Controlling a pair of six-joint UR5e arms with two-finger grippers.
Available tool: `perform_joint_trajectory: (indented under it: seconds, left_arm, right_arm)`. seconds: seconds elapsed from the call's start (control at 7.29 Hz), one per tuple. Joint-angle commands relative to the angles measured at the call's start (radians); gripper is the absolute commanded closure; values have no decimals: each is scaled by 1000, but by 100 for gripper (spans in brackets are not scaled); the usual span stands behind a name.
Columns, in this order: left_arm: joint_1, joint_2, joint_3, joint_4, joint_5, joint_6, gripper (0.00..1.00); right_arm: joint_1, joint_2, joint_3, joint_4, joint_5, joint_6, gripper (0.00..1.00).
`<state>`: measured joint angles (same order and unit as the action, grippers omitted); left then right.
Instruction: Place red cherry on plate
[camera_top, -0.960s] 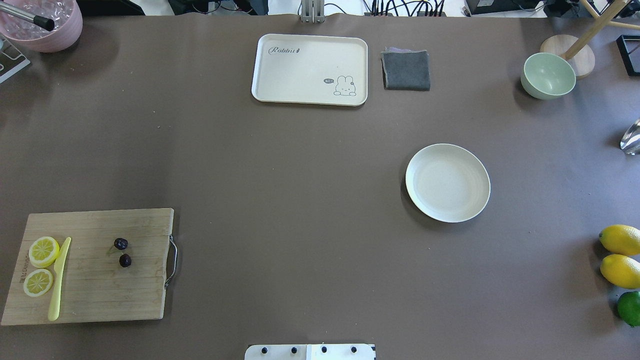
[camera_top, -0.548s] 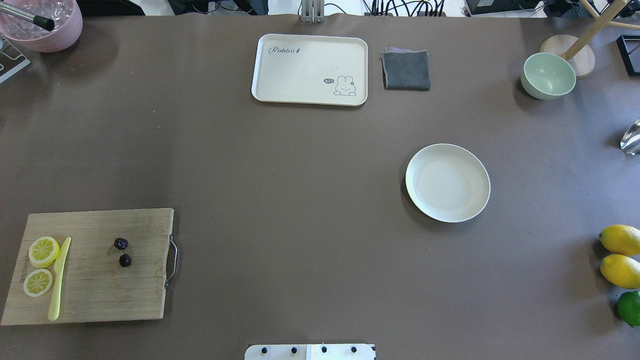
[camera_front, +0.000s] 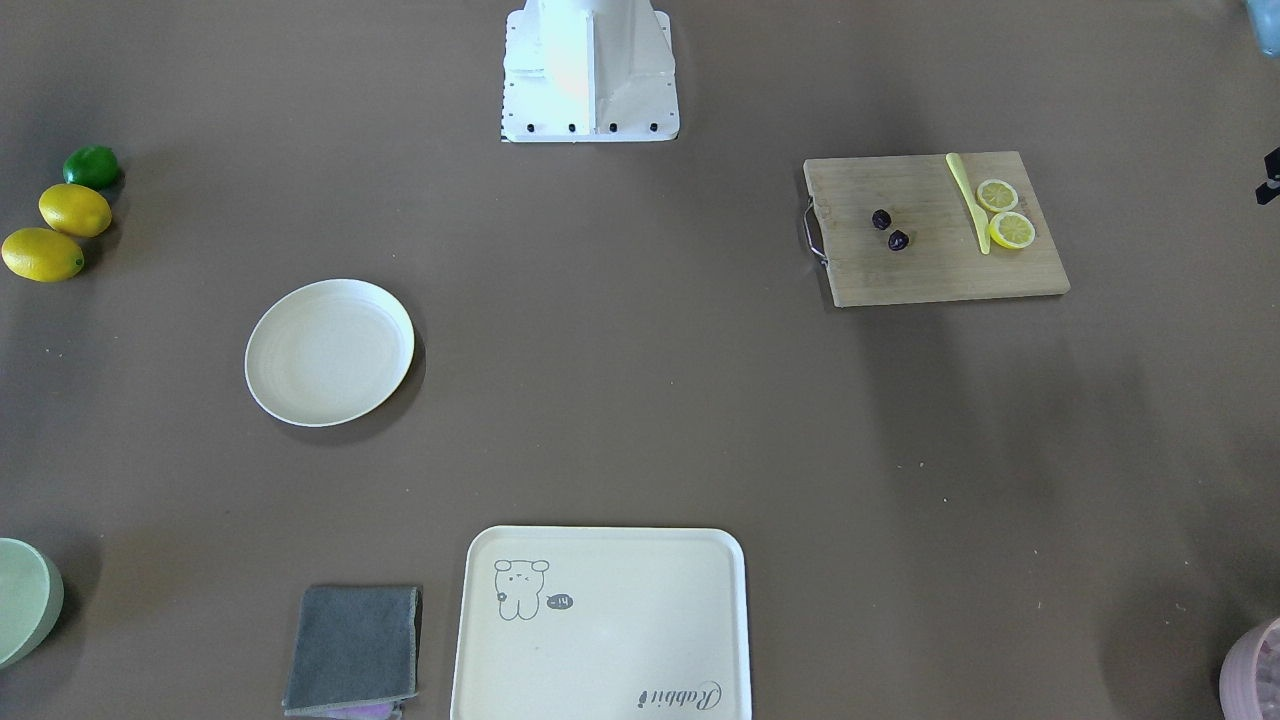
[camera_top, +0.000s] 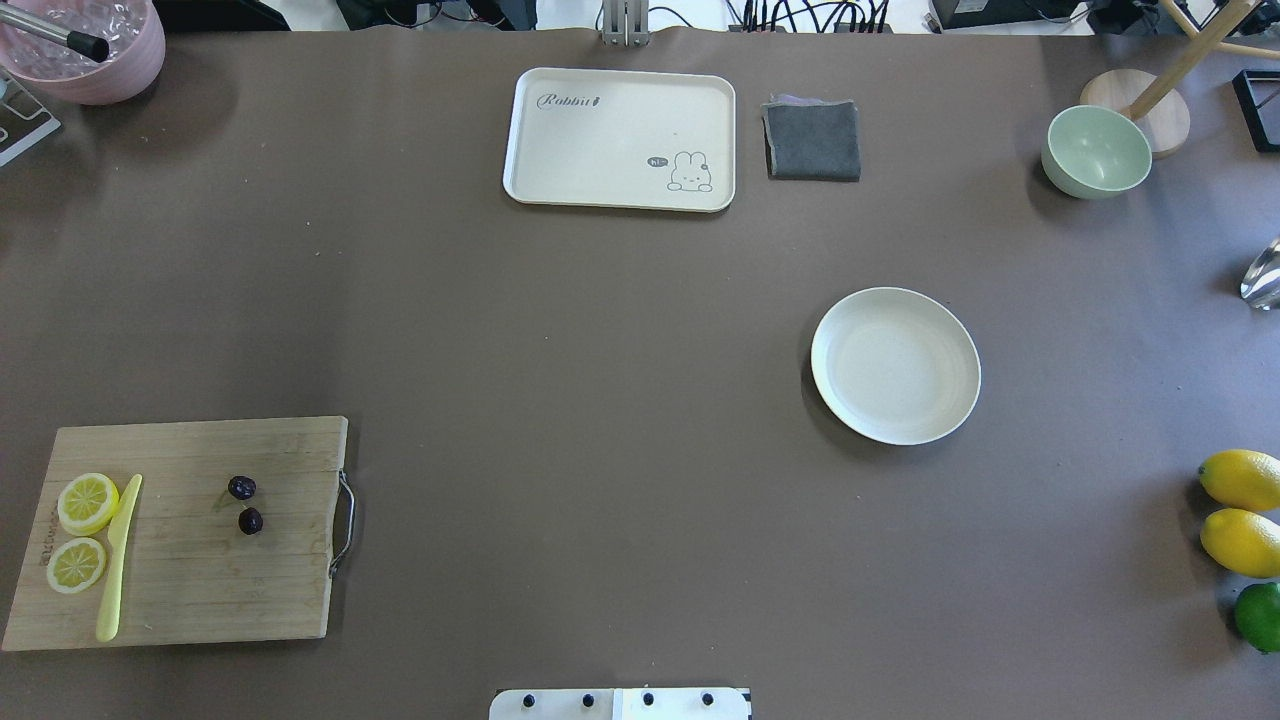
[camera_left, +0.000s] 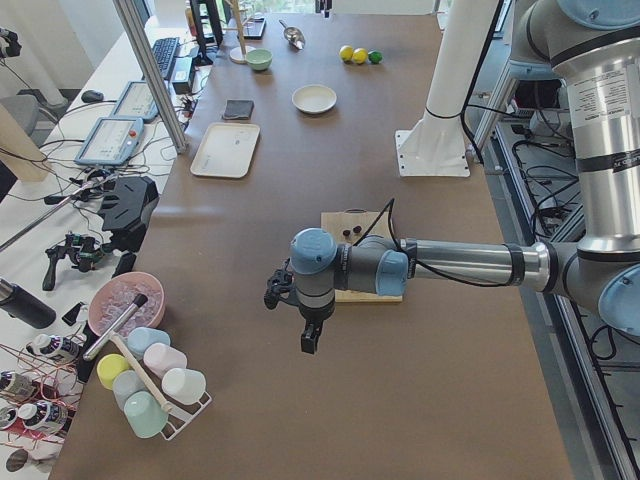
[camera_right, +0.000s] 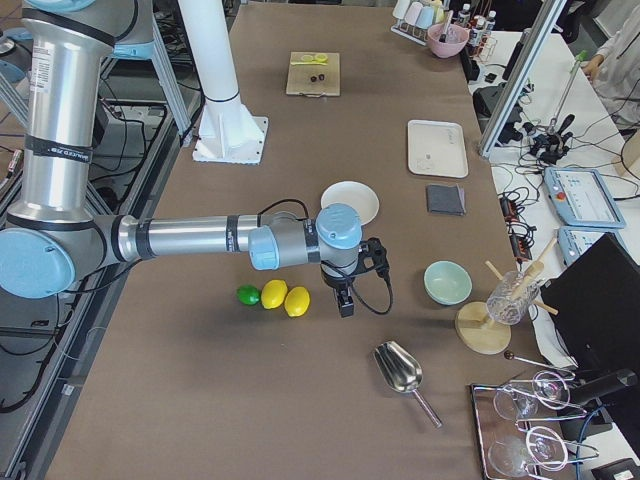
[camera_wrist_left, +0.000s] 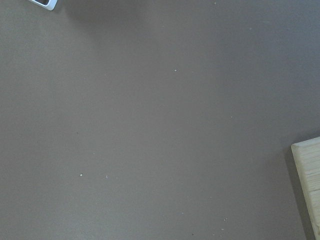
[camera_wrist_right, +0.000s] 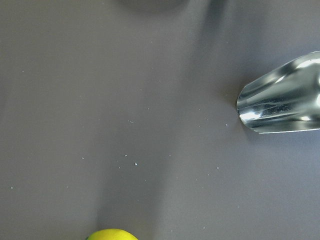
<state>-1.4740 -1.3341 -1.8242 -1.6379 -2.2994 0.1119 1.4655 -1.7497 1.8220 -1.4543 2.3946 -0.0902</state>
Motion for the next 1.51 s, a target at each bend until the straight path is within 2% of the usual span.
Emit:
perform_joint_trajectory:
  seconds: [0.0,0.69,1.37]
  left_arm:
    - [3,7,-1,0,0,0,2]
    - [0,6,-13,-8,0,-4,2]
    - [4,6,-35,-30,-18,-8,2]
  right_arm:
    - [1,1,2,0,0,1,0]
    - [-1,9,-6,2,0,1,0]
    - [4,-19,36,14,82,3,0]
